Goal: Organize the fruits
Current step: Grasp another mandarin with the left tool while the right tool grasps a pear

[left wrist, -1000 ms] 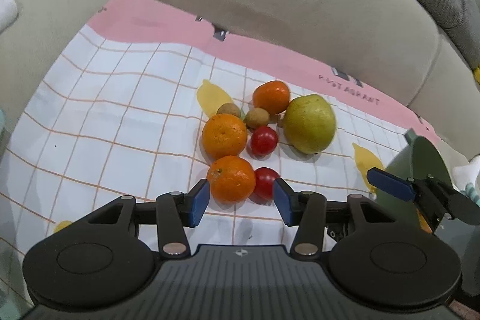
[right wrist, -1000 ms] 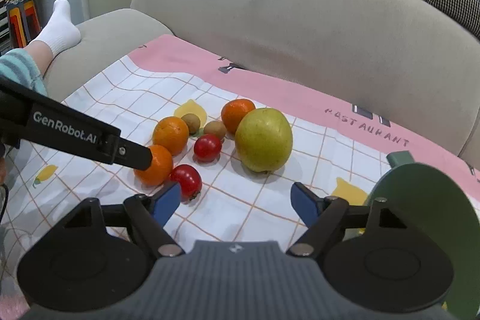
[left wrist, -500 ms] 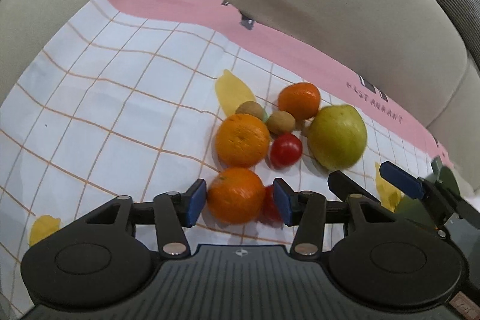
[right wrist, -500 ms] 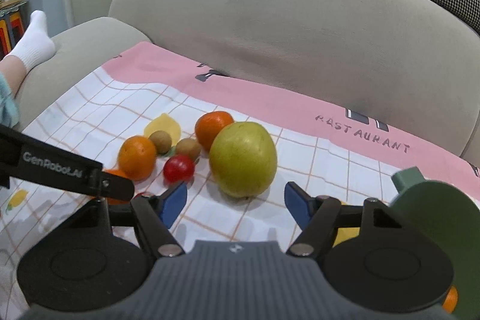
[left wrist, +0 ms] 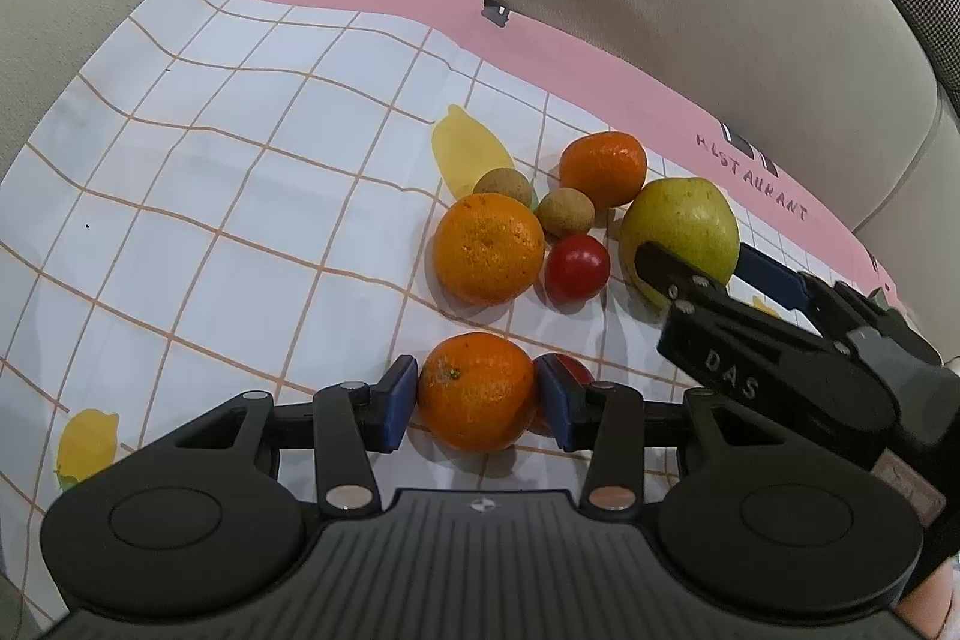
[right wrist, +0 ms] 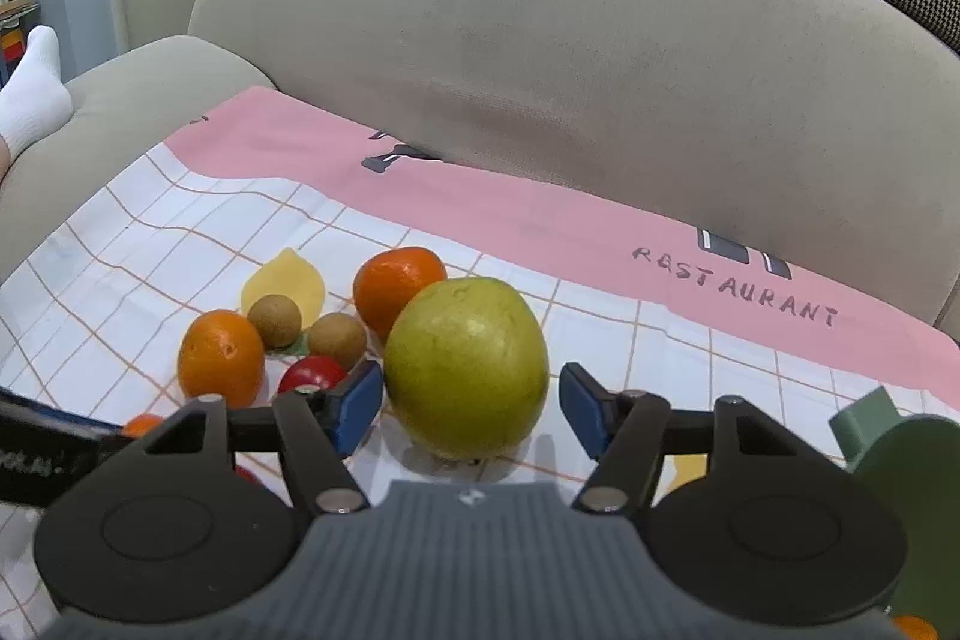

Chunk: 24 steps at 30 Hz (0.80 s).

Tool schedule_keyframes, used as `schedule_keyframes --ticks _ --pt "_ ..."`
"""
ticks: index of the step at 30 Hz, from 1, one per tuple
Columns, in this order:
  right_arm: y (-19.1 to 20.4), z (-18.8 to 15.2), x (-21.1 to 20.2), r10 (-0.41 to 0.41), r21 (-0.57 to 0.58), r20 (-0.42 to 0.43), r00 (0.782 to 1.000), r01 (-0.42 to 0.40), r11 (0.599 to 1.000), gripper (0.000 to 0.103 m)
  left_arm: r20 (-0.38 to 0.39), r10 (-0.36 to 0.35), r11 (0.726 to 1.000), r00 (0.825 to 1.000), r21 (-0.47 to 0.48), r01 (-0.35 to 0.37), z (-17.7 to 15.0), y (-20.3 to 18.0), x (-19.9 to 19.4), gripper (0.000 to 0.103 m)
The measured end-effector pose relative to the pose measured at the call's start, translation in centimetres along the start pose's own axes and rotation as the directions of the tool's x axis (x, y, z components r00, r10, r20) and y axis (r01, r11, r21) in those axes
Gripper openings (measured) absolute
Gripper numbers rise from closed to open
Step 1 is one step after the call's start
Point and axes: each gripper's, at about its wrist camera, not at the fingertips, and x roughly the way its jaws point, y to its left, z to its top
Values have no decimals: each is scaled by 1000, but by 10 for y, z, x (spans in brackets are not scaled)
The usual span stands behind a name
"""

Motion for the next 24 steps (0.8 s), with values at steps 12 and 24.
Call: schedule_keyframes --ticks 12,24 --pt "0 -1 9 17 42 -23 1000 -16 999 62 4 -30 999 1000 -41 30 -1 6 2 49" --pt "12 -20 -25 21 -5 -88 996 -22 1000 62 -72 11 993 997 115 -2 -12 -4 -2 50"
